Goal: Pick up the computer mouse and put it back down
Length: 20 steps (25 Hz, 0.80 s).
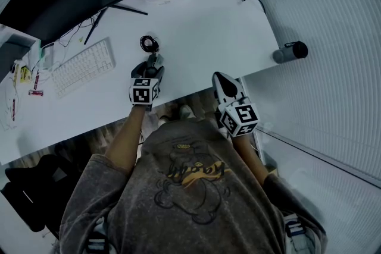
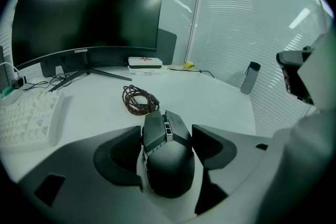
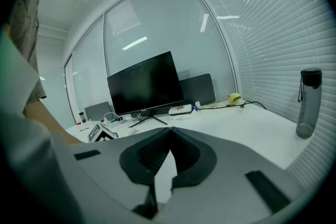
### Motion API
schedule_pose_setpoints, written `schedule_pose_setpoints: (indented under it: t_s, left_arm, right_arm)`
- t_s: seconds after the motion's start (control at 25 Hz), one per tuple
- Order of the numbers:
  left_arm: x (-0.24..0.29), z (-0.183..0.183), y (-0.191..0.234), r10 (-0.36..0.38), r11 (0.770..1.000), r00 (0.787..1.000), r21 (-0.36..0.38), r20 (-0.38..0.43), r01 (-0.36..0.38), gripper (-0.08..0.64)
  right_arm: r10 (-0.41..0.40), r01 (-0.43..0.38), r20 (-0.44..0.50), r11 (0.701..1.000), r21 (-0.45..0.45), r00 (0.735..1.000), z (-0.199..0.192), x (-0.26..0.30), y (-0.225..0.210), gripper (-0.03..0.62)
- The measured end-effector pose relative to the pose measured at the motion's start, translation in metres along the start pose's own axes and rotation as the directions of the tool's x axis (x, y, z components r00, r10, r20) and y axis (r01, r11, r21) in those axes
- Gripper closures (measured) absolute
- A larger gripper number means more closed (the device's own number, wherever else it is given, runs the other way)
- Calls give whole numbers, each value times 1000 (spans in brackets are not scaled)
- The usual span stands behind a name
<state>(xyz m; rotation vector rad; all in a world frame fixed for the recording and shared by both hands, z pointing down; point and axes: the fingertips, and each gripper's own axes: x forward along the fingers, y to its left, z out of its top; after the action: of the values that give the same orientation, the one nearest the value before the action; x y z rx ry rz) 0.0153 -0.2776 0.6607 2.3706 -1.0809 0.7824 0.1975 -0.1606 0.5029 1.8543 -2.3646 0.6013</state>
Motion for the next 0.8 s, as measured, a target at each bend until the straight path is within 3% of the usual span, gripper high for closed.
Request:
schedule_pose_setpoints:
  t_s: [0.28, 0.8]
  left_arm:
    - [-10, 13, 3, -8, 1000, 999, -14, 41, 9, 259]
    - [-58, 88, 6, -18, 1000, 976, 16, 216, 15, 259]
  right_arm:
    - [9, -9, 10, 1000, -1, 1000, 1, 3, 4, 586]
    - [52, -51, 31, 999, -13, 998, 8, 15, 20, 586]
